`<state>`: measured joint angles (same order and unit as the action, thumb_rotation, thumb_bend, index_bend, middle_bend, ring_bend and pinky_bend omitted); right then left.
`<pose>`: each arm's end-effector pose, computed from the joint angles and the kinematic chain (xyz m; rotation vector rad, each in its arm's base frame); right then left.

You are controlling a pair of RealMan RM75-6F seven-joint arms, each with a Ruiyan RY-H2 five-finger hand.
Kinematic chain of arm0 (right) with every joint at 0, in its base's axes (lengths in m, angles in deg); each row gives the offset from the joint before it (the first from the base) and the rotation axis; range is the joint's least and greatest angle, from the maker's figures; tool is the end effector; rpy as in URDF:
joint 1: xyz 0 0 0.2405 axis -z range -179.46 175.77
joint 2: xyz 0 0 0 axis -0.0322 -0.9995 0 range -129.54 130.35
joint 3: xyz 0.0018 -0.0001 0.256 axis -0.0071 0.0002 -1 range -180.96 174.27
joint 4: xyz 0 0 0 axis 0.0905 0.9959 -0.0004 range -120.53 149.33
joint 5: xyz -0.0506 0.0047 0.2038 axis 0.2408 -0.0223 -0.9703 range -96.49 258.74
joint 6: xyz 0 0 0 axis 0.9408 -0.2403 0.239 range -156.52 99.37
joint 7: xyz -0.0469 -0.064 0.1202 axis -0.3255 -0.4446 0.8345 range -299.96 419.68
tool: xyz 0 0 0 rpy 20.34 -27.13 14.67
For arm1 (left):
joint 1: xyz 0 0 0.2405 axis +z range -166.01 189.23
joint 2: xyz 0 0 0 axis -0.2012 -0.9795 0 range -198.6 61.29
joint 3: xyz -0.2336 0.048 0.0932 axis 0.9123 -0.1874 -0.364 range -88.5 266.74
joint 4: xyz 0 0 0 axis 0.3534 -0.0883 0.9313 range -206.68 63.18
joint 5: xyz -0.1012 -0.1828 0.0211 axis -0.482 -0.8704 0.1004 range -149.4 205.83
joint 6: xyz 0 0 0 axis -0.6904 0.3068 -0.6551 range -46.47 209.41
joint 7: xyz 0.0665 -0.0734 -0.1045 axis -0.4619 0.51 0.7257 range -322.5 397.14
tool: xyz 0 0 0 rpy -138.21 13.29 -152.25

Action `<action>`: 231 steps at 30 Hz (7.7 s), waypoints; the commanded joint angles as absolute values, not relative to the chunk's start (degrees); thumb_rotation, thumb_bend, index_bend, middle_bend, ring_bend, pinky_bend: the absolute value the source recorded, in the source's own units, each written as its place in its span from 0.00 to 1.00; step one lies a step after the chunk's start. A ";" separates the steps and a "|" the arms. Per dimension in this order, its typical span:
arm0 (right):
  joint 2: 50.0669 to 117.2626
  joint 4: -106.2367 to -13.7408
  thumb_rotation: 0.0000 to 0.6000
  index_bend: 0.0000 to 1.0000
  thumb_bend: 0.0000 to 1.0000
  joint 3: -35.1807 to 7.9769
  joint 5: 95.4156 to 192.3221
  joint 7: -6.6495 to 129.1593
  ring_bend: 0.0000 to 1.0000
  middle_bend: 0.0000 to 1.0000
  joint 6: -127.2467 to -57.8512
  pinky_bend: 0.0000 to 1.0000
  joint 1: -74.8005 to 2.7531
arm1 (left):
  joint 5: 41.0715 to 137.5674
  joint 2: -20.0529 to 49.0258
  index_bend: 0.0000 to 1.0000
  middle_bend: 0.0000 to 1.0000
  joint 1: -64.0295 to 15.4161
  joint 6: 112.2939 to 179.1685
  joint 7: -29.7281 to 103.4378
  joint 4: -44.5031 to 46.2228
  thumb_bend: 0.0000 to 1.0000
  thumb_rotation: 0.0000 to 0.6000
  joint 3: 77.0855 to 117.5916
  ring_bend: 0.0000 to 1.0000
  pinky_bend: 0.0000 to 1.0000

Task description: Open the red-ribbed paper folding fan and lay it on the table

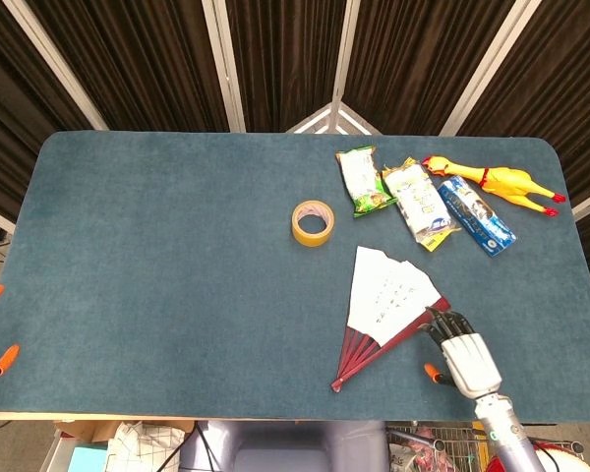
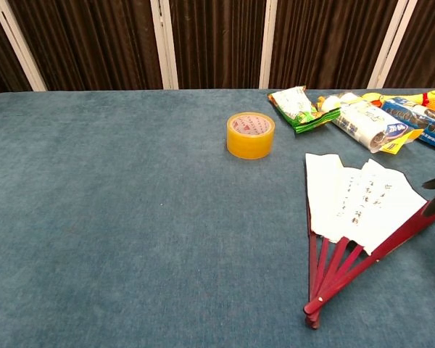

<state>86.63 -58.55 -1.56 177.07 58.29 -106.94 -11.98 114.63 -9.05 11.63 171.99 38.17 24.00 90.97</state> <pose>-0.2986 -0.1885 0.0245 1.7136 -0.9074 0.9461 -0.3137 0.1502 0.1882 -1.3034 -0.8865 -0.8912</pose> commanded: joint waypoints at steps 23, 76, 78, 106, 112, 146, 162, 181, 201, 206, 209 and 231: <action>95.64 -47.71 1.00 0.41 0.24 -2.19 177.26 59.71 0.20 0.14 -103.51 0.17 -16.50 | 112.84 -8.02 0.16 0.00 10.48 169.74 35.79 24.23 0.34 1.00 91.67 0.00 0.00; 83.06 -67.21 1.00 0.86 0.46 -7.92 174.77 58.43 0.26 0.23 -99.80 0.22 -26.69 | 112.58 -7.76 0.16 0.00 9.90 168.17 34.45 24.96 0.34 1.00 91.28 0.00 0.00; 81.30 -70.51 1.00 0.86 0.46 -10.18 173.51 56.56 0.26 0.23 -97.58 0.22 -28.92 | 112.76 -7.65 0.16 0.00 9.70 167.90 34.48 24.83 0.34 1.00 91.23 0.00 0.00; 74.50 -79.90 1.00 0.95 0.46 -26.58 144.65 51.73 0.27 0.23 -76.13 0.22 -48.37 | 120.51 -0.37 0.15 0.01 3.92 165.66 46.69 17.13 0.33 1.00 91.35 0.00 0.00; 74.63 -80.39 1.00 0.95 0.46 -27.28 140.51 47.33 0.27 0.23 -74.92 0.22 -52.70 | 117.71 0.80 0.15 0.01 -0.48 157.95 52.21 16.49 0.32 1.00 92.26 0.00 0.00; 84.72 -94.06 1.00 0.96 0.46 -28.23 131.87 41.15 0.27 0.23 -84.23 0.22 -66.16 | 119.10 7.19 0.13 0.02 -12.20 148.53 77.48 16.75 0.26 1.00 92.98 0.00 0.00; 87.24 -97.18 1.00 0.97 0.48 -27.53 130.79 40.05 0.28 0.23 -86.90 0.22 -67.91 | 119.48 10.71 0.29 0.08 -14.43 148.95 84.47 14.21 0.27 1.00 92.26 0.00 0.00; 84.28 -100.02 1.00 0.97 0.48 -26.92 131.12 40.41 0.28 0.23 -87.60 0.22 -67.23 | 117.25 15.76 0.50 0.24 -16.89 147.48 84.22 12.80 0.39 1.00 92.72 0.00 0.08; 78.22 -101.23 1.00 0.98 0.48 -26.73 132.17 45.70 0.28 0.23 -88.05 0.22 -62.83 | 115.89 15.42 0.35 0.17 -16.50 149.02 84.64 10.04 0.35 1.00 93.20 0.00 0.10; 78.22 -100.76 1.00 0.98 0.48 -26.39 132.63 46.24 0.28 0.23 -87.37 0.22 -62.86 | 117.76 15.70 0.08 0.01 -17.07 149.04 87.45 8.77 0.18 1.00 92.39 0.00 0.03; 78.48 -100.46 1.00 0.98 0.48 -26.15 132.85 46.29 0.28 0.23 -87.13 0.22 -62.99 | 118.92 16.05 0.04 0.00 -17.51 149.20 88.13 7.92 0.13 1.00 91.97 0.00 0.02; 79.66 -99.93 1.00 0.98 0.48 -25.46 133.66 46.18 0.28 0.23 -87.32 0.22 -63.35 | 118.21 22.57 0.30 0.15 -21.38 148.45 88.14 8.64 0.20 1.00 94.64 0.00 0.03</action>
<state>79.67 -99.92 -25.46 133.66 46.18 -87.30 -63.38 118.30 22.40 -21.24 148.50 88.28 8.60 94.53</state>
